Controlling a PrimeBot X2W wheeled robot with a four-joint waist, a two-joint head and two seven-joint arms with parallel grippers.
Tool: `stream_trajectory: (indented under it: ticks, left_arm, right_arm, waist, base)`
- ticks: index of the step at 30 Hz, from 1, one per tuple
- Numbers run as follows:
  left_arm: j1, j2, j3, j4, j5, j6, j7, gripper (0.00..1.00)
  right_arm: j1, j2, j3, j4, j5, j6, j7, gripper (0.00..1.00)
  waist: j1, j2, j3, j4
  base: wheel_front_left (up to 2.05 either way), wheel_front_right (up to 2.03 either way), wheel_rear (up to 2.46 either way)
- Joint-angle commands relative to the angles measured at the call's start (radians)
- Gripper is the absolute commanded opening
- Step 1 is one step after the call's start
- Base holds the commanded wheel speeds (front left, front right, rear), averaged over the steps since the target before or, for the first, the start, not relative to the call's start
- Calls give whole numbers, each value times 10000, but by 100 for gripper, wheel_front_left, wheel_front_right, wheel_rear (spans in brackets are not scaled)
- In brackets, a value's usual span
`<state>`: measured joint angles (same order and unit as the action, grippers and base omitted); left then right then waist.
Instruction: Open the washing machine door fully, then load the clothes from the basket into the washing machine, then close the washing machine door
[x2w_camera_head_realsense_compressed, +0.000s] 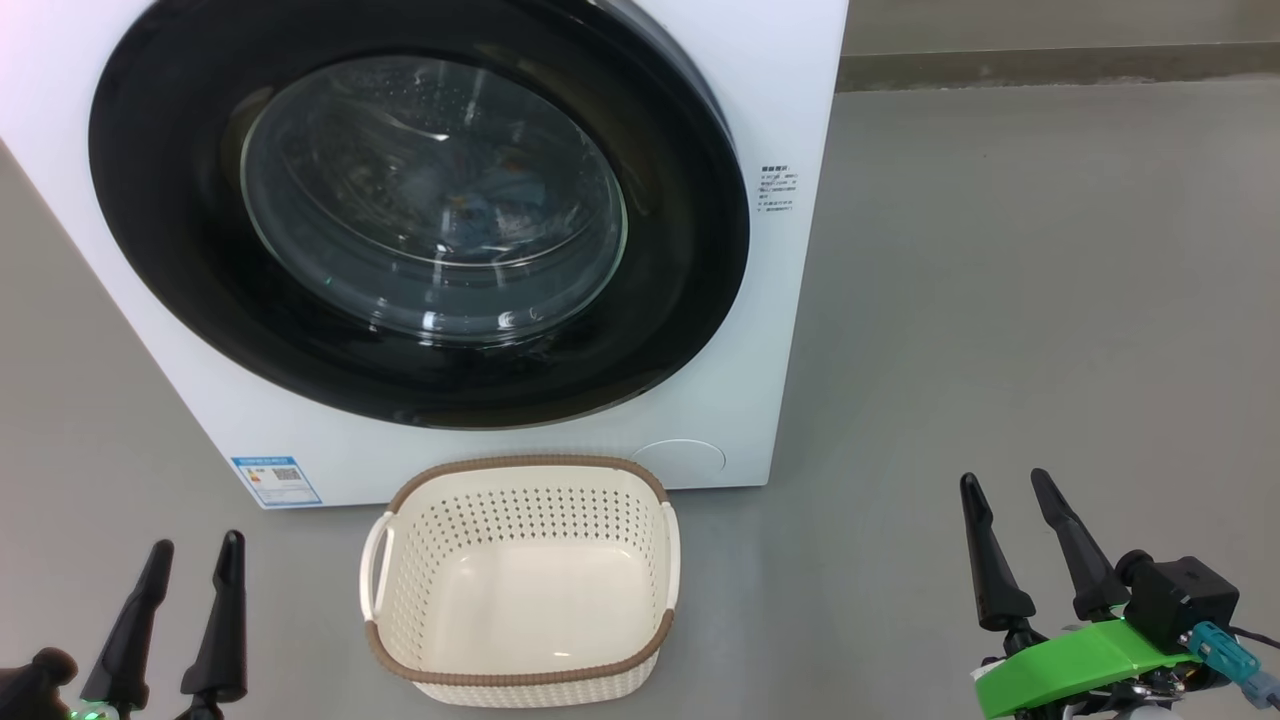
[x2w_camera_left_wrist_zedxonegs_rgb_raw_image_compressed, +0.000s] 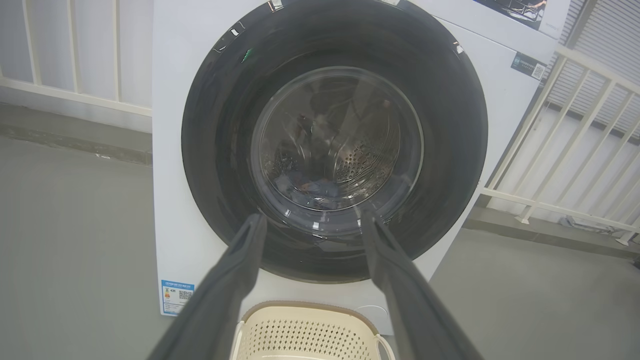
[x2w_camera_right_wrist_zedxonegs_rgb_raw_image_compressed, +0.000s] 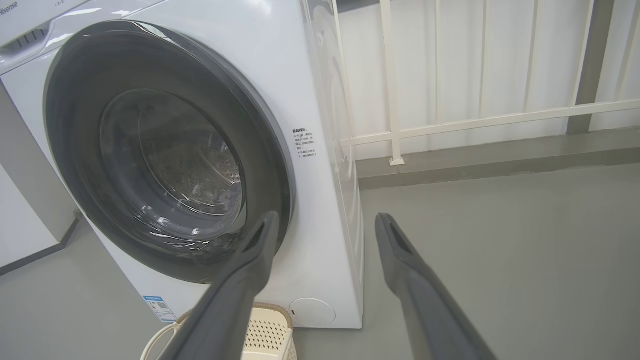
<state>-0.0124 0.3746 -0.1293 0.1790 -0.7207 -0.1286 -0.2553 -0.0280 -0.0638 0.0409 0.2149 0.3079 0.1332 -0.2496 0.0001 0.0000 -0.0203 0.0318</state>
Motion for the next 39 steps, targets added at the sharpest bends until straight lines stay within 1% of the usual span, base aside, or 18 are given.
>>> stream_trajectory:
  ticks: [1,31,32,35,39]
  left_arm:
    - [-288,319,388,-129,-93,-21,-65,100]
    - [-268,363,384,-93,-226,-21,-65,100]
    - [0,27,-1,48,-195,0,-1,0]
    - [77,-299,-98,338,-204,4,9,0]
    - [47,-391,-23,343,-486,3,122,0]
  right_arm:
    - [-279,-40,213,-248,-69,-25,-122,100]
    - [-278,55,282,-212,-53,-25,-122,100]
    - [0,88,33,21,3,0,-2,0]
    - [94,163,52,382,23,2,21,0]
    - [74,159,12,368,446,1,127,0]
  waist:
    - [-1,0,7,7]
    - [-1,0,30,-10]
    - [0,0,29,-10]
    - [0,0,29,-11]
    - [9,0,31,-21]
  base:
    - [0,0,0]
    - [0,0,0]
    - [0,0,0]
    - [0,0,0]
    - [0,0,0]
